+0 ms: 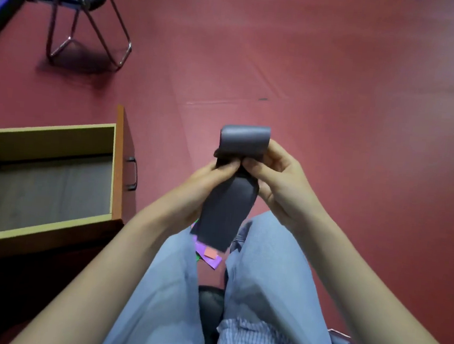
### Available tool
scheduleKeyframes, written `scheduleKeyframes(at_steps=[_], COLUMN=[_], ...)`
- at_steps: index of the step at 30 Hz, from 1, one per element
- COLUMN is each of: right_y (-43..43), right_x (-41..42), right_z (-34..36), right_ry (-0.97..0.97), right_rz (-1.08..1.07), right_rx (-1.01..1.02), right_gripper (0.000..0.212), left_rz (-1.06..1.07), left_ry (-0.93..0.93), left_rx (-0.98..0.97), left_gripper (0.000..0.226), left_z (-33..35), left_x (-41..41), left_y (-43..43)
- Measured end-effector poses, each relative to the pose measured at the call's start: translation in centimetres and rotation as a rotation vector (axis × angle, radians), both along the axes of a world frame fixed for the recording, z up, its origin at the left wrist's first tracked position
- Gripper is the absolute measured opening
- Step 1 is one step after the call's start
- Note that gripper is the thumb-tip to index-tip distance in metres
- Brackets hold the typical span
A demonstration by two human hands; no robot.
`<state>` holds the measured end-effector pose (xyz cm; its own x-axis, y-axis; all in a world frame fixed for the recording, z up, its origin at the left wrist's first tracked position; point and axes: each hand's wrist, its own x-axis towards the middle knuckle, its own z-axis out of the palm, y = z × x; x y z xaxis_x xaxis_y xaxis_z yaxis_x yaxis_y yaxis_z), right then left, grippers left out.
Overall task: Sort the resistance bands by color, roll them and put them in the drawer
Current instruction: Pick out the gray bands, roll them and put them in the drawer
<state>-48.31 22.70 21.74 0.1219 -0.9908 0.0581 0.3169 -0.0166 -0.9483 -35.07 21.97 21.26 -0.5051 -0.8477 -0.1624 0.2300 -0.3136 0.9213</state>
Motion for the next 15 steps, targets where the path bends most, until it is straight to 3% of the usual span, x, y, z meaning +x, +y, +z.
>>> scheduleKeyframes(at_steps=[6, 10, 15], right_y=[-0.1, -0.4, -0.7], right_x=[0.1, 0.6, 1.0], right_z=[-0.2, -0.2, -1.2], right_ry=[-0.033, -0.112, -0.092], right_rz=[-0.013, 0.004, -0.012], right_rx=[0.028, 0.047, 0.045], right_gripper=[0.029, 0.03, 0.033], left_rz=[-0.051, -0.041, 0.098], left_ry=[-0.108, -0.061, -0.298], left_rx=[0.049, 0.101, -0.011], left_gripper=[0.038, 0.032, 0.02], left_z=[-0.2, -0.8, -1.5], left_x=[0.4, 1.0, 0.8], left_y=[0.3, 0.3, 0.5])
